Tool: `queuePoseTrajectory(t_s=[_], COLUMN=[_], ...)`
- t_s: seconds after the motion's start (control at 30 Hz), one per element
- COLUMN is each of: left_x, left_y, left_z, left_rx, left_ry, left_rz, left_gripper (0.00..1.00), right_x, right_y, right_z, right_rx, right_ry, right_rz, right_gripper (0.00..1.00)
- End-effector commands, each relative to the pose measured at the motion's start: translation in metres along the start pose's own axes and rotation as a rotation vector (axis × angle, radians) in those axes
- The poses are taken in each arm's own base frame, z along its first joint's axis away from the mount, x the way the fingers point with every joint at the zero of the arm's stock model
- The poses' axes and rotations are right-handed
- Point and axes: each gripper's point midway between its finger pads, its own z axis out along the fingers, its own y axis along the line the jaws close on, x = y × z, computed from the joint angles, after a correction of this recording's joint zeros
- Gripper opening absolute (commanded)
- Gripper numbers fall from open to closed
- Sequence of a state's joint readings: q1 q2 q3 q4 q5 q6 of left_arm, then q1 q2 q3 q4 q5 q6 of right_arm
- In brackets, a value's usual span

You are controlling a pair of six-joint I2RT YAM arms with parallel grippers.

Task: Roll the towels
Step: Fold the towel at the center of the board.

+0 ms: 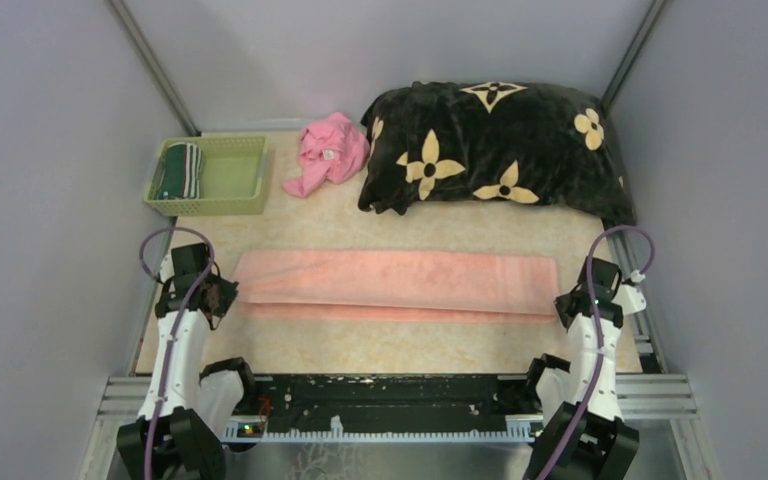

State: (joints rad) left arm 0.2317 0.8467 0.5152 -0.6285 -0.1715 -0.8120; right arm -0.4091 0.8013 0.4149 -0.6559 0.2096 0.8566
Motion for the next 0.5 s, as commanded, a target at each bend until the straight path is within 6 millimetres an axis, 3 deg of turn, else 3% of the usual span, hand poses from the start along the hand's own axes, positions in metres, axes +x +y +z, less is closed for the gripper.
queuePoseTrajectory(t_s=[0.0,0.17,0.47], left_x=[-0.017,-0.007,0.021], left_y=[-0.001,0.001,0.022], left_z=[-0.013,-0.013,0.008], left_rx=[-0.011,-0.007,-0.085], left_ry=[-0.058,-0.024,0.051], left_rz=[-0.033,-0.070,-0.108], left_gripper=[0.00,0.00,0.01], right_x=[-0.032,-0.029,-0.006], right_y=[0.009,0.007,-0.004], right_z=[-0.014,-0.012,0.007], right_rx=[-0.009,-0.001,0.040], right_ry=[-0.107,-0.097,-0.020], right_rz=[0.031,0.039,0.029], right_gripper=[0.08,0.08,0.10])
